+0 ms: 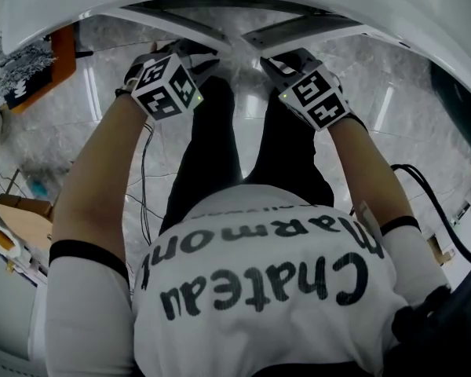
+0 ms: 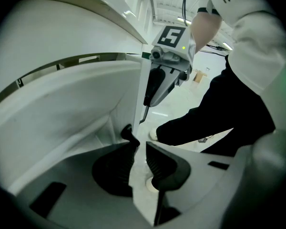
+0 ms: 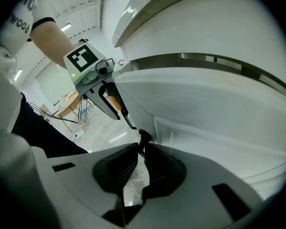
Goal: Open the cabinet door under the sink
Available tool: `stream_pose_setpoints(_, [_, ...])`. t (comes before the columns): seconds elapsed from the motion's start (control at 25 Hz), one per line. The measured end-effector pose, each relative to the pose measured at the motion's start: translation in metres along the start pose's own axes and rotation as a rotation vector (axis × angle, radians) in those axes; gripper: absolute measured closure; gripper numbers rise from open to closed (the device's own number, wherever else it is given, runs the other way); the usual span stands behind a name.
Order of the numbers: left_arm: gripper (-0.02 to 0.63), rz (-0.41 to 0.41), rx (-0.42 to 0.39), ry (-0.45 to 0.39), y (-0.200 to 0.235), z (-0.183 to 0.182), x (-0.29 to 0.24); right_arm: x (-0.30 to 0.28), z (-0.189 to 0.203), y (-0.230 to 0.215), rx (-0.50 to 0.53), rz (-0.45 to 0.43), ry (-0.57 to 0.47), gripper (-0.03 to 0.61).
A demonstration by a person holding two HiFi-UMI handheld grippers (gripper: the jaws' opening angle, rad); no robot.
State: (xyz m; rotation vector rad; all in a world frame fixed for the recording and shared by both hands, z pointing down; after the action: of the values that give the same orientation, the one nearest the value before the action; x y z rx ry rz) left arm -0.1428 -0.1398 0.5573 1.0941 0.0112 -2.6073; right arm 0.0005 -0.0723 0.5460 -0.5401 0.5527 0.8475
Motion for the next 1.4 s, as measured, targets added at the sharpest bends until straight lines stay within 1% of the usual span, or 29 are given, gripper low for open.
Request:
stream_pose_setpoints(0.28, [0.558, 0.013, -0.005, 0.011, -0.007, 0.005, 0.004, 0.005, 0.004, 0.004, 0.049, -0.03, 0.049, 0.54])
stream_pose_setpoints(0.44, [0.558, 0.022, -0.013, 0.017, -0.011, 0.008, 0.007, 0.006, 0.004, 0.005, 0.06, -0.031, 0.062, 0.54])
stream_pose_setpoints(0.64, [0.558, 0.007, -0.01, 0.015, -0.018, 0.011, 0.009, 0.01, 0.008, 0.009, 0.077, -0.04, 0.075, 0.54])
stream_pose_setpoints(0.96, [0.558, 0.062, -0.067, 0.052, -0.023, 0.017, 0.014, 0.016, 0.016, 0.013, 0.105, -0.058, 0.095, 0.54])
stream_pose_setpoints(1.4, [0.558, 0.09, -0.076, 0.093, -0.032, 0.025, 0.021, 0.027, 0.029, 0.019, 0.146, -0.081, 0.149, 0.54])
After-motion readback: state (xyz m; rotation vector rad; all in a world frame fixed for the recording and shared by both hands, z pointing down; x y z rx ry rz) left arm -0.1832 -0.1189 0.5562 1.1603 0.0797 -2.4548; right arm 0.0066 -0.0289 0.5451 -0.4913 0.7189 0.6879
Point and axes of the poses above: the fingertips, and each gripper's own axes: x backward along the fingers, y to its left, z out of its underside, the point moved 7 cm from there along x, backward along the fingers, and after that the axes turned 12 degrees about -y, right-handed, at the moved point
